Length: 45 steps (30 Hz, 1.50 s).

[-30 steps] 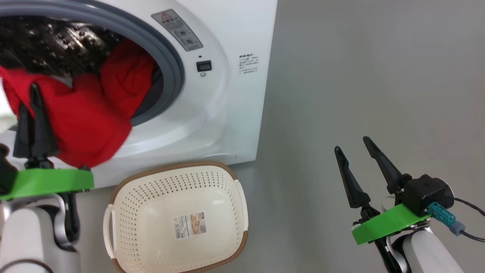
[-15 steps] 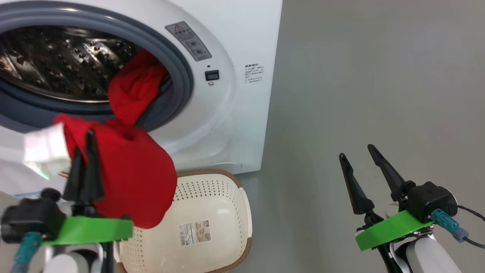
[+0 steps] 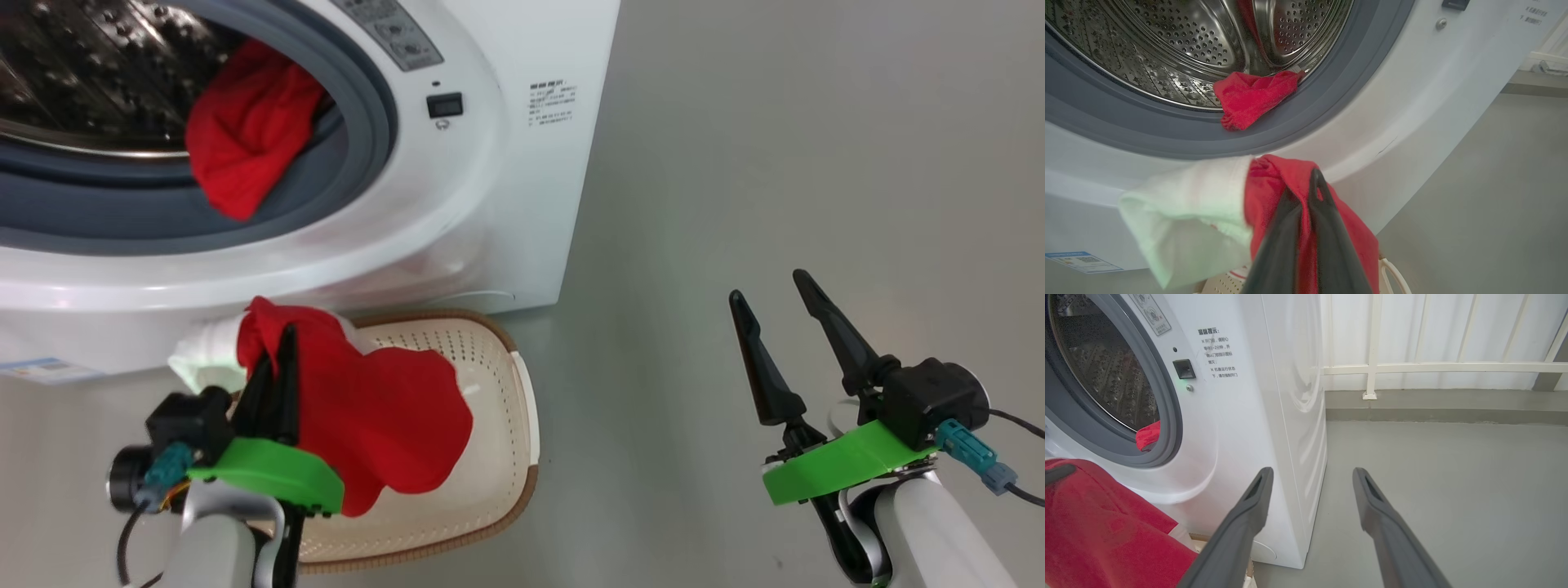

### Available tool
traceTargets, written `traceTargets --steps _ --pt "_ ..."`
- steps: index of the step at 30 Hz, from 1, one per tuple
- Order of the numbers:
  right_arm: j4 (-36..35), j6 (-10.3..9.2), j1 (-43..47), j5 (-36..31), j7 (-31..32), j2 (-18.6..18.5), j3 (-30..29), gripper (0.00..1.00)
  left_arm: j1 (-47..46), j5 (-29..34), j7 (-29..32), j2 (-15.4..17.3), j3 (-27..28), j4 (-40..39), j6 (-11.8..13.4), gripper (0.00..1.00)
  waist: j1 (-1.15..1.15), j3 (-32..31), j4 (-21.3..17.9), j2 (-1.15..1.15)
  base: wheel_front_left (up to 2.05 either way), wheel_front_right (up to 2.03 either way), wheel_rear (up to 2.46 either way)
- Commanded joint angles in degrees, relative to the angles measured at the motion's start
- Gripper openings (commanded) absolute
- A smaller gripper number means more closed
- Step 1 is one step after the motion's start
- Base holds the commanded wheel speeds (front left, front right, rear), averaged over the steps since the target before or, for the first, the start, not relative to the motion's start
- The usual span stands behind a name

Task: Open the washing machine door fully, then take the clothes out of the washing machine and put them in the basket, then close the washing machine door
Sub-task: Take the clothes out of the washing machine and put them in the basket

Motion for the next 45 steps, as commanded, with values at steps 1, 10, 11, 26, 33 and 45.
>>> traceTargets --steps 1,10,11,26,33,45 --pt "-1.64 0.34 -1.13 -0.21 -0.35 0.13 1.23 1.00 -2.22 -0.49 -0.81 0.71 1.34 0.93 -0.68 0.00 0.00 2.69 -0.23 0.00 0.00 0.00 0.00" --pt "-2.15 0.34 -3.98 -0.45 -0.35 -0.62 1.55 1.00 -11.73 -4.52 -1.40 0.69 -1.19 20.89 -2.71 0.00 0.00 8.25 -0.72 0.00 0.00 0.00 0.00" --pt "-2.12 0.34 -4.20 -0.49 -0.35 -0.61 1.61 1.00 -12.69 -5.18 -1.22 0.69 -1.44 23.28 -2.89 0.00 0.00 8.67 -0.83 0.00 0.00 0.00 0.00" --pt "-2.28 0.34 -6.38 -0.42 -0.35 0.19 3.17 1.00 -21.79 -13.32 8.15 0.92 -5.09 45.06 -4.64 0.00 0.00 12.65 -3.55 0.00 0.00 0.00 0.00" --pt "-1.93 0.34 -6.48 -0.23 -0.35 0.64 2.79 1.00 -21.82 -14.46 6.94 1.32 -6.91 46.75 -4.67 0.62 0.00 11.67 -4.32 0.00 0.00 0.00 0.00" --pt "-1.03 0.34 -4.42 -0.18 -0.35 0.89 1.59 1.00 -19.24 -16.10 -0.98 2.13 -6.98 45.59 -4.67 1.00 0.00 3.12 -3.29 0.00 0.00 0.00 0.00"
